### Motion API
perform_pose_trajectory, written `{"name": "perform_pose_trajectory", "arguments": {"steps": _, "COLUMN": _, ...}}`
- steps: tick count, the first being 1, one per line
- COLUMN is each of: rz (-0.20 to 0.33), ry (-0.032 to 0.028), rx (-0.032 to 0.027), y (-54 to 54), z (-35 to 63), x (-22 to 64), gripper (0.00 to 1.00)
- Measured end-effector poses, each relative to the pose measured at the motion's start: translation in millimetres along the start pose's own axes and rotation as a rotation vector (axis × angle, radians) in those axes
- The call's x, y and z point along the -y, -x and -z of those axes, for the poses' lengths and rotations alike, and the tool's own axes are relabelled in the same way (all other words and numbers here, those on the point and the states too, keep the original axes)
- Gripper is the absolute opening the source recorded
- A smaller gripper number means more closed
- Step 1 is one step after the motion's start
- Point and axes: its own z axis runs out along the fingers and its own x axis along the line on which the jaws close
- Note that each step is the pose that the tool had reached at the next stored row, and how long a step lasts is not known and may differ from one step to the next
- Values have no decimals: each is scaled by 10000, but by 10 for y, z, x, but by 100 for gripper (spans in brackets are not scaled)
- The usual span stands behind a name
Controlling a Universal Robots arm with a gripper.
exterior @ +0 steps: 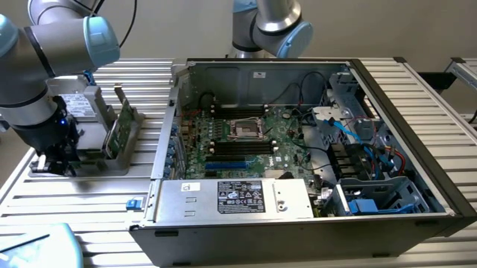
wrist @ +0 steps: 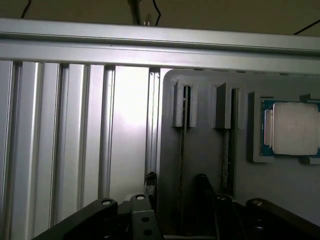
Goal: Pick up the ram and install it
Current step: 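Pick up the ram and move it above insertion slot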
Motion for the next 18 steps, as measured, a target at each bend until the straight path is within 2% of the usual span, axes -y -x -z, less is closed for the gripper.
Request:
{"name": "perform_pose_trajectory", "arguments": {"steps": 1, "rz": 0, "ry": 1, "rx": 0, "y": 0, "z": 0, "x": 0, "gripper": 40}}
{"name": "perform_pose_trajectory", "arguments": {"steps": 3, "rz": 1, "ry": 1, "rx": 0, "y": 0, "z": 0, "x": 0, "gripper": 27}}
{"name": "perform_pose_trajectory", "arguments": {"steps": 4, "rz": 0, "ry": 1, "rx": 0, "y": 0, "z": 0, "x": 0, "gripper": 27}}
{"name": "perform_pose_trajectory", "arguments": {"steps": 6, "rz": 0, "ry": 1, "rx": 0, "y": 0, "z": 0, "x": 0, "gripper": 16}}
{"name": "perform_pose_trajectory", "arguments": {"steps": 18, "rz": 0, "ry": 1, "rx": 0, "y": 0, "z": 0, "x": 0, "gripper": 14}}
